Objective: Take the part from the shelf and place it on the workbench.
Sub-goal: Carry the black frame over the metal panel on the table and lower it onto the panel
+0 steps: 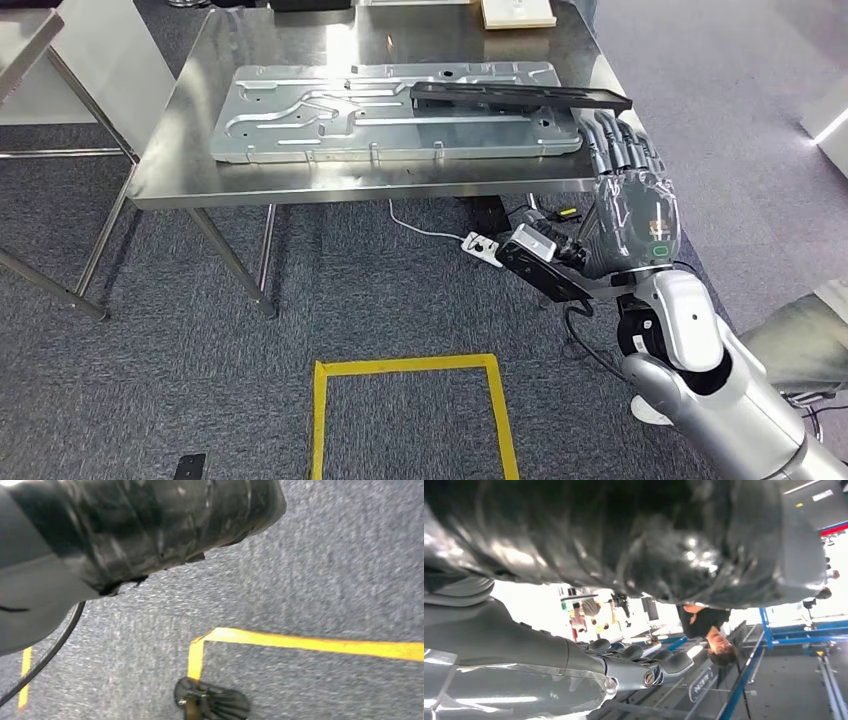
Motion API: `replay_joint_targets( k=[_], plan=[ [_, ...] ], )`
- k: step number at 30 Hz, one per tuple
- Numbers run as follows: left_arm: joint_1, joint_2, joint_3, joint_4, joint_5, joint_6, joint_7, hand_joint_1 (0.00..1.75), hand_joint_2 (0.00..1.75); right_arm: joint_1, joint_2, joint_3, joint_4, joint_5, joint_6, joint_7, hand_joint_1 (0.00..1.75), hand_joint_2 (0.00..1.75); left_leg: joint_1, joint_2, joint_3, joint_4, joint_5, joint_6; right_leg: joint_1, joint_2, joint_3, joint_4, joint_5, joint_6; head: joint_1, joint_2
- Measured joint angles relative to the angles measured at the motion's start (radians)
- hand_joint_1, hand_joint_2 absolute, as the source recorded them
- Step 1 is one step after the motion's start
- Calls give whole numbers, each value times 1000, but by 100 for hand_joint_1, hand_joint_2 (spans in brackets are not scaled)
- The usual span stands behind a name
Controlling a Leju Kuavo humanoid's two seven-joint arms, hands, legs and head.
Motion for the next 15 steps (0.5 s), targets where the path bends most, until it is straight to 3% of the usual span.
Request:
replay_joint_targets(
  k=[2, 3, 5, 6, 8, 10, 11, 12, 13, 15],
  plan=[
    [0, 0, 0, 0, 0, 2, 0, 0, 0, 0, -1, -4, -1, 0, 0, -1, 0, 0, -2, -1, -19, 12, 15, -10, 3, 2, 85, -125, -19, -4, -1, 0],
    [1, 0, 0, 0, 0, 3, 0, 0, 0, -1, -2, -6, -2, 0, 0, -1, 0, 0, -3, -2, -23, 14, 24, -16, 7, 3, 102, -155, -30, -8, 0, 0],
    [2, 0, 1, 0, 0, 6, 0, 0, 0, -1, -2, -7, -2, -2, 0, -4, 0, 0, -1, -3, -28, 13, 36, -28, 8, 2, 91, -162, -19, -22, 3, 0],
    [3, 0, 1, 0, -1, 7, 0, 0, 0, -2, -2, -7, -1, -3, 0, -7, 0, 0, 0, -4, -37, 22, 23, -34, 7, 0, 81, -162, -9, -30, 4, 0],
    [3, -2, 1, 0, -2, 7, 0, 0, 0, -4, -2, -7, -1, -4, 0, -14, 0, 0, 4, -5, -64, 86, -60, -44, 5, -3, 55, -164, 16, -46, 4, 0],
    [3, -2, 1, 0, -2, 7, 0, 0, 0, -6, -2, -7, -1, -8, 0, -24, 0, 0, 6, -5, -91, 208, -157, -51, 7, -3, 24, -164, 41, -53, 3, 0],
    [3, -1, 1, 0, -2, 7, 0, 0, 0, -6, -2, -7, -1, -12, -1, -29, 0, 0, 6, -5, -95, 263, -174, -53, 8, -3, 7, -163, 55, -53, 2, 0],
    [3, -1, 1, 0, -1, 7, 0, 0, 0, -6, -2, -7, -1, -17, -1, -33, 0, 0, 6, -5, -89, 298, -166, -53, 9, -3, -12, -161, 68, -52, 2, 0],
    [3, -1, 1, 0, -1, 7, 0, 0, 0, -6, -2, -6, -1, -21, -2, -36, 0, 0, 6, -5, -69, 302, -140, -51, 10, -3, -30, -160, 81, -51, 2, 0],
    [2, -1, 2, 0, 0, 7, 0, 0, 0, -6, -2, -6, -1, -23, -3, -40, 0, 0, 6, -5, -6, 245, -85, -46, 11, -3, -58, -157, 100, -48, 2, 0]
  ],
)
